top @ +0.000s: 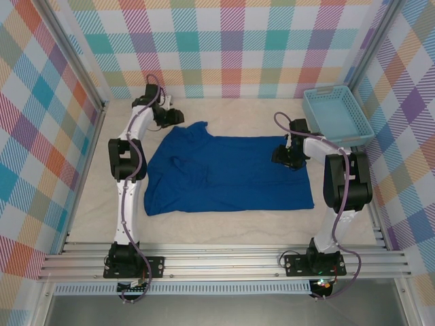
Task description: Fold the inside-out t-shirt
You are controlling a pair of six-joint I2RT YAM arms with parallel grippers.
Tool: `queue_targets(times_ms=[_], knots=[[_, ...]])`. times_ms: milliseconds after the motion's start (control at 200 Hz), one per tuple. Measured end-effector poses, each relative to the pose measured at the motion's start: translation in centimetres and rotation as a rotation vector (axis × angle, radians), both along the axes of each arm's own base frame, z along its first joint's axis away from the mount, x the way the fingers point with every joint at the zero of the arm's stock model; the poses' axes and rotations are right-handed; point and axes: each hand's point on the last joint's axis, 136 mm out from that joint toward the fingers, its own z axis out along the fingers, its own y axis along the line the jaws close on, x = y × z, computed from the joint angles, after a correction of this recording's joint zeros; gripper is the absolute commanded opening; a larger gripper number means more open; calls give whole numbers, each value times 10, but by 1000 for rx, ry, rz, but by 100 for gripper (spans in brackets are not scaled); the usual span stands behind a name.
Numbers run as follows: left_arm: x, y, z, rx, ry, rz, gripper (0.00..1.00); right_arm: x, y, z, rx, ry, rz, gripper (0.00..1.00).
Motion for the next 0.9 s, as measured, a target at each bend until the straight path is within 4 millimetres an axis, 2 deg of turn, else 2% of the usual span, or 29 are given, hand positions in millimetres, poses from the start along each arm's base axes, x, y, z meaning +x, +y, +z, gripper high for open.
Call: queue_targets(times_ms=[170,355,475,650,765,900], knots=[[-11,-9,-12,-47,57,-30,29,0,0,0,0,0,0,52],[-12,-20,-2,-96,47,-64,5,-3,-1,-4,-4,7,-1,53],[-8,-23,6,-110,24,-72,3,-3,-1,-4,-4,8,-1,53],[-9,-22,5,-96,1,-100,3,-3,-1,-4,-4,8,-1,53],[-25,-22,9,-81,-10,-133,5,-3,-1,-4,-4,8,-1,53],[-49,-23,34,-75,-67,-190,7,-3,-1,-4,-4,8,0,53]])
